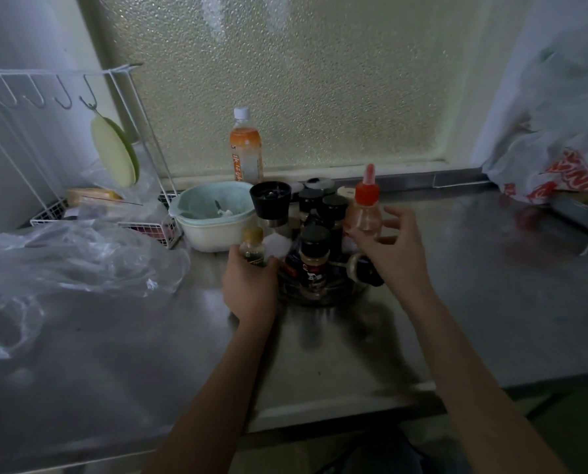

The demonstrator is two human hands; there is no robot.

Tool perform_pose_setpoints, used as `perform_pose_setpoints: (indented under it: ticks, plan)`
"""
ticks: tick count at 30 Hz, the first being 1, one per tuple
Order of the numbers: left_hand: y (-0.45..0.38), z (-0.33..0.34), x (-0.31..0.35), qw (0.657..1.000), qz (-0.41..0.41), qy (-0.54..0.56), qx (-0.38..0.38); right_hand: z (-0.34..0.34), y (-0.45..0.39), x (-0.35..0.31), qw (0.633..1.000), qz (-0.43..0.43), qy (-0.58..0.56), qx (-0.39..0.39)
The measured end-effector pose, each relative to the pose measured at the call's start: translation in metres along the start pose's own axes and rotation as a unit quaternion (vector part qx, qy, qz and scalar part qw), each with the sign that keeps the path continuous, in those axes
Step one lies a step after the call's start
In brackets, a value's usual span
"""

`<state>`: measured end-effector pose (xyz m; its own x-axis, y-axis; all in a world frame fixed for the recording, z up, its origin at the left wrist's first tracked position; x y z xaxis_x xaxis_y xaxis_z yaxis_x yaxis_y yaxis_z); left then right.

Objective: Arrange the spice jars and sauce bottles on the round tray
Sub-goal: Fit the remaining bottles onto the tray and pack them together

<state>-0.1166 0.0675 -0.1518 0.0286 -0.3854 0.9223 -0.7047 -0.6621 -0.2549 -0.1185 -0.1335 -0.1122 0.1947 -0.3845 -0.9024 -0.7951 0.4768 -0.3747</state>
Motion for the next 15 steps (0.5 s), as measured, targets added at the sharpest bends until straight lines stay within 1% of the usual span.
perform_pose_setpoints:
  ticks: [2,3,4,7,9,11,15]
  plan:
    - [0.002,0.000,0.001,1.000,0.007,-0.005,-0.001,0.001,-0.011,-0.002,0.997,0.014,0.024,-0.066]
    - [0.002,-0.001,0.002,1.000,0.012,-0.009,-0.001,-0.001,-0.016,-0.005,0.996,0.005,0.043,-0.074]
    - [0.002,-0.002,0.003,1.000,0.015,-0.012,-0.002,-0.002,-0.020,-0.008,0.996,-0.006,0.061,-0.067]
    - [0.002,-0.004,0.005,1.000,0.021,-0.013,-0.006,-0.003,-0.030,-0.009,0.995,-0.035,0.096,-0.004]
    - [0.003,-0.004,0.005,1.000,0.027,-0.009,-0.004,-0.001,-0.032,-0.008,0.994,-0.039,0.099,0.012]
    - [0.003,-0.005,0.005,0.999,0.031,-0.008,-0.003,0.001,-0.035,-0.007,0.994,-0.041,0.097,-0.006]
    - [0.002,-0.004,0.005,0.999,0.034,-0.007,-0.003,0.000,-0.032,-0.012,0.990,-0.049,0.114,-0.072]
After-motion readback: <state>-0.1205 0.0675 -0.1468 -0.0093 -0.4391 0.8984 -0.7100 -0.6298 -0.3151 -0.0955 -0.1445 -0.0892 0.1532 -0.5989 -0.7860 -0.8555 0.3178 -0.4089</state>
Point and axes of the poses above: each hand's wrist, its own y-axis away from the middle knuckle, its own z-axis out of the palm, x = y × z, the point moved 2 cm from there along -y, towards the middle knuckle, and after that the axes turned 8 degrees about x, right-handed, at the moved point
